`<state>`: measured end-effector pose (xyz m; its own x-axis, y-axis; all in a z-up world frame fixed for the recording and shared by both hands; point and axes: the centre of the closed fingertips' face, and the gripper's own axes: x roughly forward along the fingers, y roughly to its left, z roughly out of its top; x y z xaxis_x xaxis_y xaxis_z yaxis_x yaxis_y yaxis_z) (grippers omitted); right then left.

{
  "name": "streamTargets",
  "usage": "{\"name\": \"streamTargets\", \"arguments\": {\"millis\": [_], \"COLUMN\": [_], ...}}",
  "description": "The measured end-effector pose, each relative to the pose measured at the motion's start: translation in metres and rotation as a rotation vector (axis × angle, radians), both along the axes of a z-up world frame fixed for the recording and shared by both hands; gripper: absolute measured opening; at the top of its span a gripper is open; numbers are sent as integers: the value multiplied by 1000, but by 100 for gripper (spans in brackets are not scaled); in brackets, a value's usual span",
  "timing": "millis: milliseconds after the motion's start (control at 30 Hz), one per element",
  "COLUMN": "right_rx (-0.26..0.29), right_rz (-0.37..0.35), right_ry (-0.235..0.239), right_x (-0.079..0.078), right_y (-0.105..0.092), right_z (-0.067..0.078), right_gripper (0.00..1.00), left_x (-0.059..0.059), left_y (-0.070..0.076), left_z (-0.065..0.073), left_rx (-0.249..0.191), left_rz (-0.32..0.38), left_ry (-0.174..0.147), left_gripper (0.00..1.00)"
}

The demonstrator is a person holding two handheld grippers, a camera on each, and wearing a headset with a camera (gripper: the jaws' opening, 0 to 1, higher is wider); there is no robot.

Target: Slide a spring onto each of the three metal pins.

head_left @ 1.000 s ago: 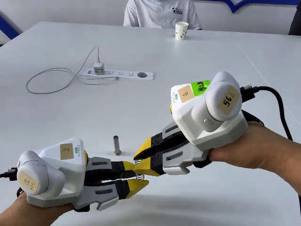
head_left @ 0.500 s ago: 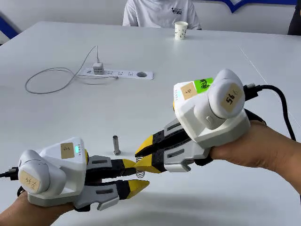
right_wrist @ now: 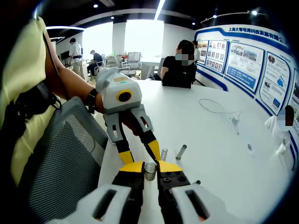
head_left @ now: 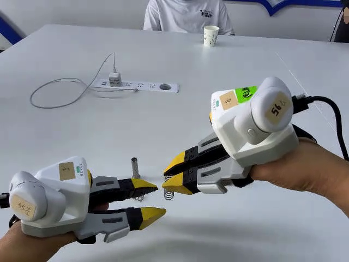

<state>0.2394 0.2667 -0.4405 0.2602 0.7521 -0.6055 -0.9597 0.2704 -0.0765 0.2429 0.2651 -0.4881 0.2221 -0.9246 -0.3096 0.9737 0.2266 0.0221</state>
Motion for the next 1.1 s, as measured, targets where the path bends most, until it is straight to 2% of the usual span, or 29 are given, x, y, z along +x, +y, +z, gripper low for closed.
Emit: {"name": "streamTargets", "arguments": {"millis": [567, 1100], "right_rx": [11, 28], "right_rz": [-61, -160], "right_ry": [-21, -58], "right_x": [17, 49], "right_y": [-12, -31], "right_z": [6, 12], "right_gripper": [11, 11], "left_x": [7, 13], "left_y": [20, 36], "left_z": [2, -3], "left_rx": [-6, -14], "left_rz": [71, 133], "left_ry": [10, 24], "left_gripper": [33, 37]}}
